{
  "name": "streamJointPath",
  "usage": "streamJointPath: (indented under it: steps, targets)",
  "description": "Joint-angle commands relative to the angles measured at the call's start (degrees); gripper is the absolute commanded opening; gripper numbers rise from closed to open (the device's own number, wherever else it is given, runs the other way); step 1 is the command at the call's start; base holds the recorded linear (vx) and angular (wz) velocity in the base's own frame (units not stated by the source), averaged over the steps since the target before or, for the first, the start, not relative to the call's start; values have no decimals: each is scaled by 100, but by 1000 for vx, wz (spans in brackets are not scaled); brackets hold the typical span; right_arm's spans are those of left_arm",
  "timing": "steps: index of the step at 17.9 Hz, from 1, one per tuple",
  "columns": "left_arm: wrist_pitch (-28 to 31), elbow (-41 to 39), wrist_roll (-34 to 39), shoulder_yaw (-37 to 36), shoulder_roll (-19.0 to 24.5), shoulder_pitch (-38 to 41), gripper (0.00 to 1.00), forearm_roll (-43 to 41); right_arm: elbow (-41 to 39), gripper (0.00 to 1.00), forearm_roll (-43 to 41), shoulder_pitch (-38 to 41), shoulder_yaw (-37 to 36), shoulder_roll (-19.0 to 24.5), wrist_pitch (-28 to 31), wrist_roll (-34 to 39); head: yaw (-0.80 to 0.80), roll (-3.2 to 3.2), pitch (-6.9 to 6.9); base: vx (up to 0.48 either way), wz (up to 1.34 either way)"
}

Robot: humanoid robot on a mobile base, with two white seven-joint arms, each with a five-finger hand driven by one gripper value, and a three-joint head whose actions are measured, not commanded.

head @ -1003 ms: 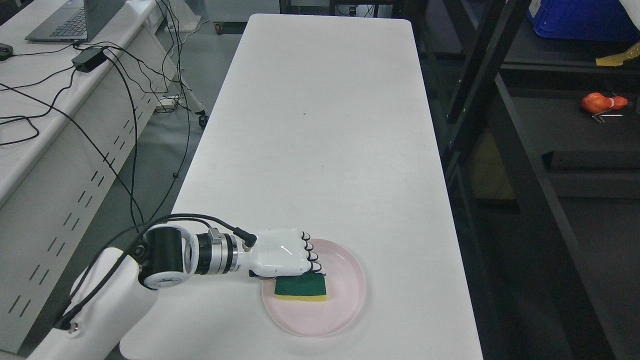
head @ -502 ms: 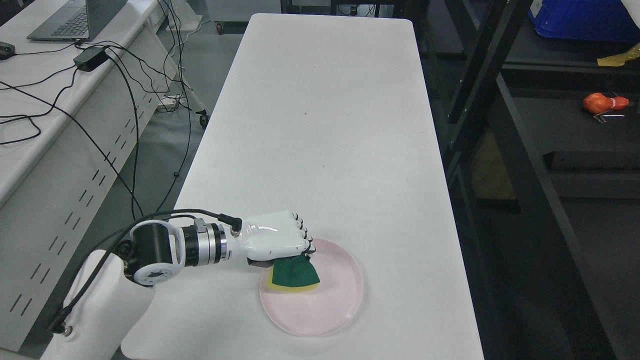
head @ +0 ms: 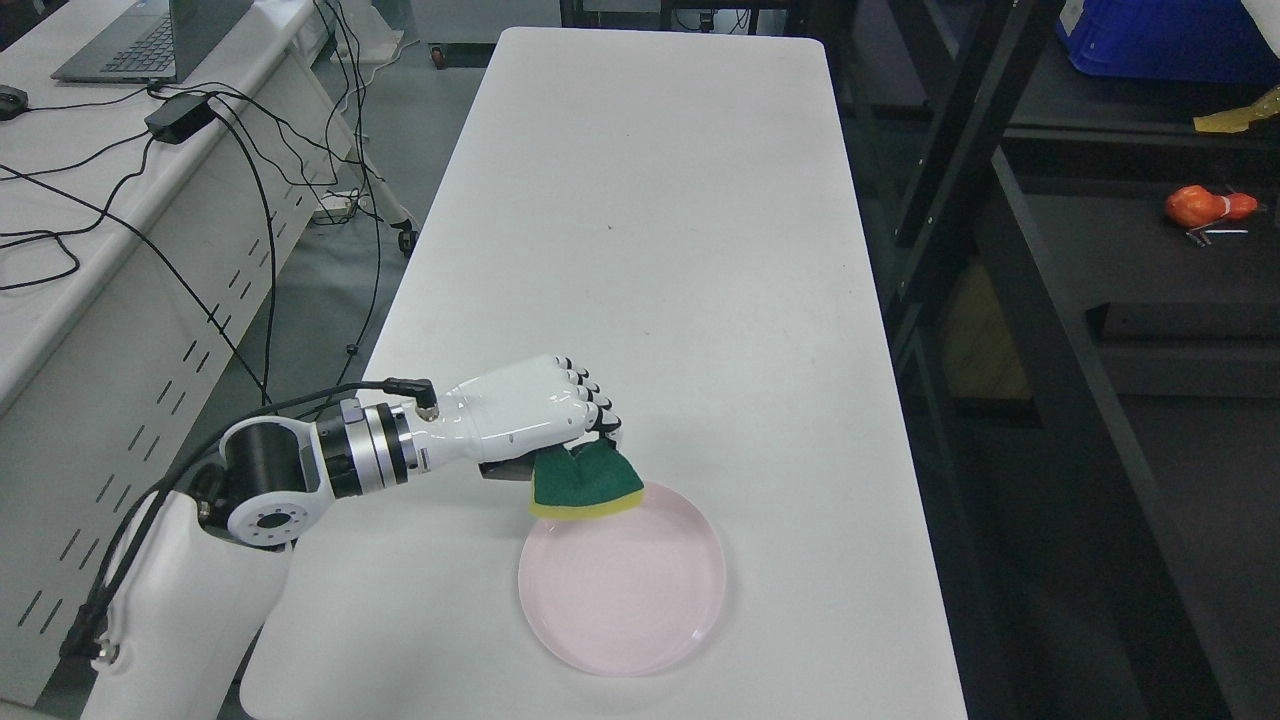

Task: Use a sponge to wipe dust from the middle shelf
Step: 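Lift the sponge off the plate with the left hand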

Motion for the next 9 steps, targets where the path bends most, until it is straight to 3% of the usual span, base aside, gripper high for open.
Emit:
streamJointPath:
  steps: [1,9]
  targets:
    - [1,-50,28,1252,-289,24,0,640,-100,100,0,0,8,-100,4,2,0,0,0,0,0]
    - [1,-85,29,1482,-790,560,0,870,-100,100,0,0,-1,-100,4,2,0,0,0,0,0]
